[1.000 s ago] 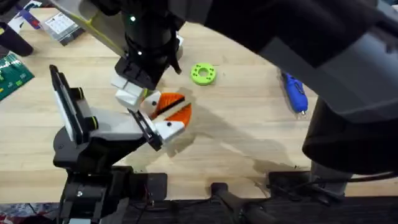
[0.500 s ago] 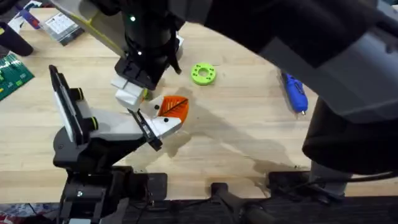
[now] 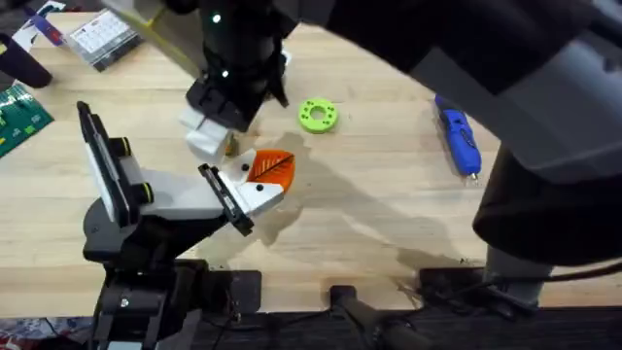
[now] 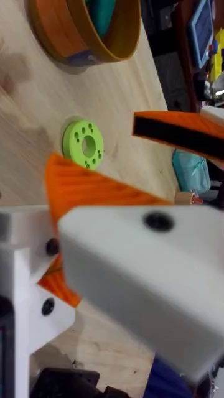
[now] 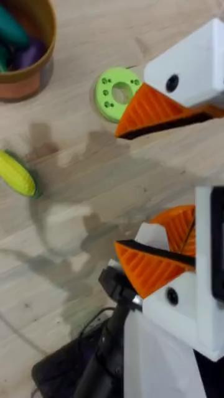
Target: Pick up the gripper from the table and insert it into the empty holder that is missing its gripper. Then pick up a screw, insert it into the mounting hole, and use the screwdriver to tighten it. Finally, clean up the table by picking up the vegetable and placing it into the bucket.
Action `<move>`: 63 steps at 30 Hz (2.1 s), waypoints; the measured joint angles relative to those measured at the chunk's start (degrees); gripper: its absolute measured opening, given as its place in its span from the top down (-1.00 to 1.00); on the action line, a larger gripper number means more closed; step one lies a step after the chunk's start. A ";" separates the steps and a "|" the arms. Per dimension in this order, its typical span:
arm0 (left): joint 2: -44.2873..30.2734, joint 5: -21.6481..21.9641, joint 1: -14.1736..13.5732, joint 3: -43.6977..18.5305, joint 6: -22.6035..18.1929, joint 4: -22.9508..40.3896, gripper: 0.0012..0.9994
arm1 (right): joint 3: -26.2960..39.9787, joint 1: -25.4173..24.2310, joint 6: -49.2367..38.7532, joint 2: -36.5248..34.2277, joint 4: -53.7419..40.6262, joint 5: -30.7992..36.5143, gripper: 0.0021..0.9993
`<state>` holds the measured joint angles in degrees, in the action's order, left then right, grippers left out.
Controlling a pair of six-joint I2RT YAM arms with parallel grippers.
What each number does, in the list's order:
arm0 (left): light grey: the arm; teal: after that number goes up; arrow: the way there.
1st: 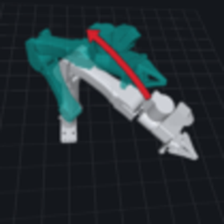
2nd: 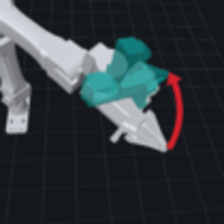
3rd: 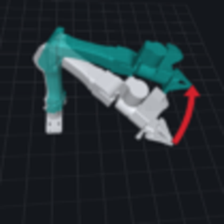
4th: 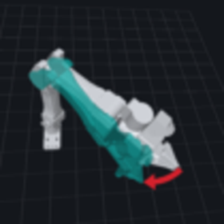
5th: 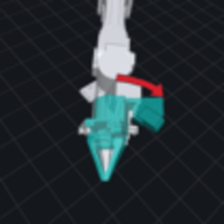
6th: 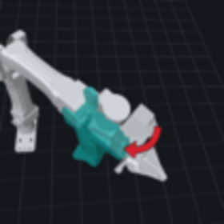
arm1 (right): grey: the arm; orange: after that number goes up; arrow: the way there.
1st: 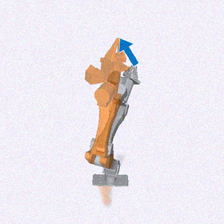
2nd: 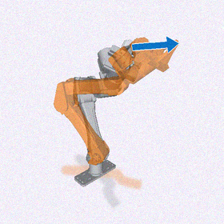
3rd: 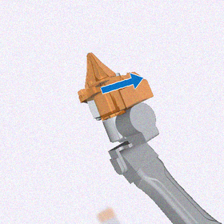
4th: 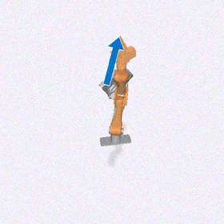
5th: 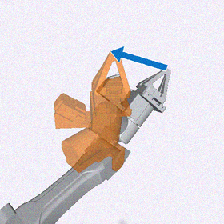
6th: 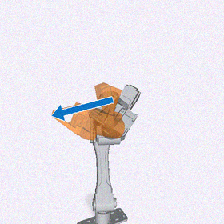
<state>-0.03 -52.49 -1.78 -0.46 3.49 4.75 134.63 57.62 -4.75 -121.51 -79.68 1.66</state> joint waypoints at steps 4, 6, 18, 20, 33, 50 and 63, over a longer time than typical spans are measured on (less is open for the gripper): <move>-0.02 0.00 0.00 -0.01 0.02 0.00 0.97 | 0.00 -2.46 0.04 0.00 -0.03 -0.27 -0.97; 0.00 0.00 0.00 -0.01 0.00 -0.02 0.97 | 0.00 -3.73 0.04 0.00 -0.09 -1.15 -0.97; 0.00 0.00 0.00 -0.01 0.00 0.00 0.97 | 0.00 -10.93 0.72 0.03 -3.59 -3.94 -0.97; -0.01 0.00 0.00 -0.01 0.01 -0.02 0.97 | 0.00 -12.18 1.15 0.07 -4.07 -4.11 -0.97; 0.00 0.00 0.00 -0.01 0.00 -0.01 0.97 | -0.04 -19.49 5.98 6.71 -10.20 -3.61 -0.97; 0.00 0.00 0.00 -0.01 0.00 0.00 0.97 | -0.07 -23.99 6.53 14.23 -12.90 -0.30 -0.97; 0.00 0.00 0.00 -0.01 0.00 0.00 0.97 | -10.68 -26.40 9.96 26.42 -12.65 4.35 -0.97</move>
<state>-0.03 -52.49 -1.78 -0.47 3.49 4.75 123.95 31.23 5.21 -95.10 -92.33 6.02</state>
